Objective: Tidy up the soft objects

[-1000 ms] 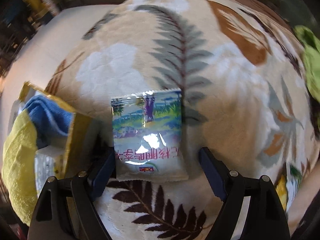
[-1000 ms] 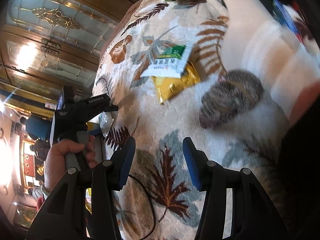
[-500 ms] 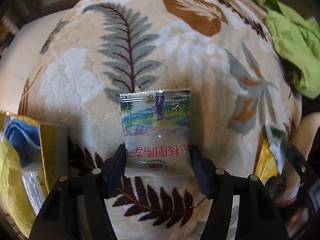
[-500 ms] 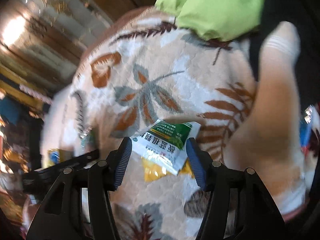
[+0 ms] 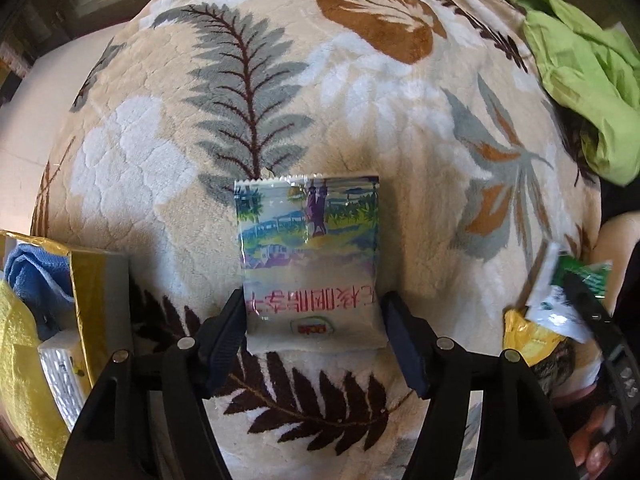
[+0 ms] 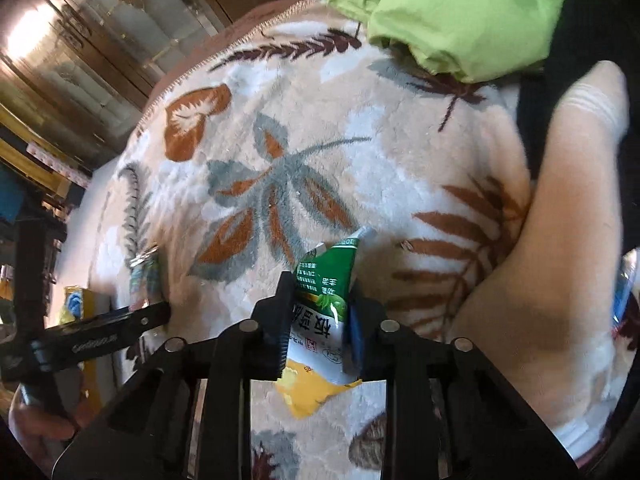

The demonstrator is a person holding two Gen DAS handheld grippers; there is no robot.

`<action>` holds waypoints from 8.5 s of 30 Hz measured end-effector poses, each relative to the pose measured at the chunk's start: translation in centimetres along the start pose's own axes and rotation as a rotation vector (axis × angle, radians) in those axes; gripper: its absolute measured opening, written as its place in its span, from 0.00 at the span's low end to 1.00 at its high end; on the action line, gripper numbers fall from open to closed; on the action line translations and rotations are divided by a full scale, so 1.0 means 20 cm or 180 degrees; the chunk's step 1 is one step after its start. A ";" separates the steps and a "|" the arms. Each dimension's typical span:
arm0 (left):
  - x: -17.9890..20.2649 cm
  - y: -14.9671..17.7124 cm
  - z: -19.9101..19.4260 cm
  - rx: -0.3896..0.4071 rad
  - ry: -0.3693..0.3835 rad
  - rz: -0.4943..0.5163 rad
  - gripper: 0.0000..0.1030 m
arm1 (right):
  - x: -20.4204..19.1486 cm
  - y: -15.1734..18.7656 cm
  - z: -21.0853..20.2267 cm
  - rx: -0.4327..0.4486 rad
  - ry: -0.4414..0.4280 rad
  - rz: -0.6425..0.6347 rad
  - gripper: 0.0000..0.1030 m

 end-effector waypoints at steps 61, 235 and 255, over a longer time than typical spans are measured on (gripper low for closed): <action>-1.22 0.70 -0.52 0.0324 0.0228 -0.0474 0.60 | -1.69 0.43 -0.02 -0.0295 -0.1610 -0.1264 0.16; 1.24 0.70 0.06 0.0446 0.0301 0.3498 0.65 | 0.33 0.55 -0.18 0.0076 -0.0244 0.2400 0.59; 0.72 0.67 -0.09 0.0558 0.0718 0.2051 0.05 | 0.19 0.68 -0.27 0.0047 -0.0433 0.1962 0.50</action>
Point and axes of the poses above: each gripper's, at about its wrist camera, not at the fingertips, and z roughly the way its jaws point, x to its right, y to its underside, the point moved 3 cm from there along z, roughly the way its jaws point, and after that the axes turned 13 degrees about -z, right-handed, at the moved point
